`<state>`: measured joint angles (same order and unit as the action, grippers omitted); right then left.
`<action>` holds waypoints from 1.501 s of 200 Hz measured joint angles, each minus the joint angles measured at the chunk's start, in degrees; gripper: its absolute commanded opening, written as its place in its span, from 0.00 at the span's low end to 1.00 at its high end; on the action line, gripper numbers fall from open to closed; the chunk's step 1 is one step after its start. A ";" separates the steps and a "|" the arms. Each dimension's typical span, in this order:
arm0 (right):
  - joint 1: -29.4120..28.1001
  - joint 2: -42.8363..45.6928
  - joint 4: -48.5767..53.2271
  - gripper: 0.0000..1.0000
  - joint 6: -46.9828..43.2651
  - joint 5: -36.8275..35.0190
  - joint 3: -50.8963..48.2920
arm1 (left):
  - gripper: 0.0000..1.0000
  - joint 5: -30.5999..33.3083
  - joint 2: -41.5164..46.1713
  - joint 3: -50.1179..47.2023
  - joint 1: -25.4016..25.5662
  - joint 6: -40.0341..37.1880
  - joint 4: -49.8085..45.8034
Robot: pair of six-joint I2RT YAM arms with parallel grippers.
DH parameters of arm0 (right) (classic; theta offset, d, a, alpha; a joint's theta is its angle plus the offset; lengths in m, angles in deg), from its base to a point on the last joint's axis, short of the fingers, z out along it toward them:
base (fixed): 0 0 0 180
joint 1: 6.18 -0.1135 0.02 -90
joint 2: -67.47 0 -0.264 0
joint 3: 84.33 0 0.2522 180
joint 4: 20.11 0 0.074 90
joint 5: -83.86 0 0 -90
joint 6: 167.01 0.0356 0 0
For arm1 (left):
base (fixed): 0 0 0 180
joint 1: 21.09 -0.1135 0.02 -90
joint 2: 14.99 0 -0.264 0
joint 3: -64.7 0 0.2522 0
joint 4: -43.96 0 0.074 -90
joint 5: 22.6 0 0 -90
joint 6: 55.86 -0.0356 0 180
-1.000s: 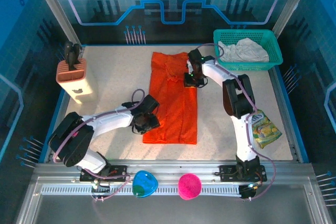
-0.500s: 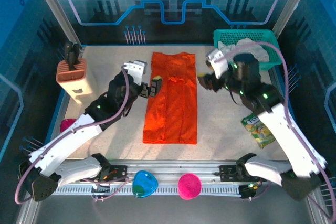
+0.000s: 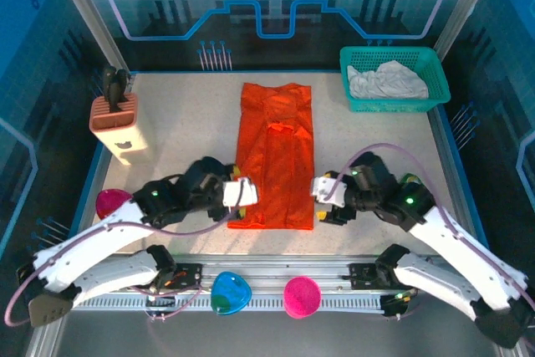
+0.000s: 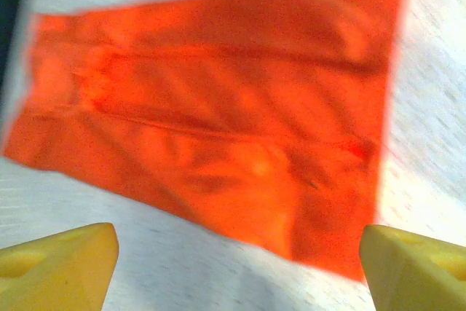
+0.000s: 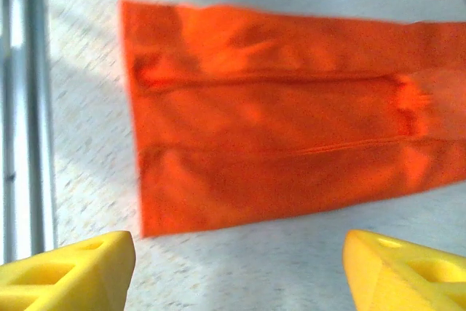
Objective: Fold and stack the t-shirts
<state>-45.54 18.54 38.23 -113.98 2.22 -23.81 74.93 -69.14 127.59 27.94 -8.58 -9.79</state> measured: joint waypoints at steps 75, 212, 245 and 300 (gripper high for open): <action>-7.96 -17.42 -5.66 0.76 0.22 -4.39 -4.46 | 0.84 0.72 -9.44 -9.68 3.72 -1.86 -4.07; -9.35 -35.69 -12.00 0.69 2.03 -8.15 -4.70 | 0.70 0.15 -21.31 -14.47 1.64 -3.78 14.64; -9.42 -38.34 -10.71 0.54 1.88 -7.76 -2.47 | 0.57 -0.57 -23.10 -14.49 0.22 -5.05 16.74; -9.46 -41.05 -9.68 0.25 2.58 -7.32 0.22 | 0.12 -2.95 -25.55 -13.90 0.66 -5.57 16.92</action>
<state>-55.00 -22.51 28.54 -111.40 -5.10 -23.59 71.98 -94.69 113.69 28.60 -14.15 7.13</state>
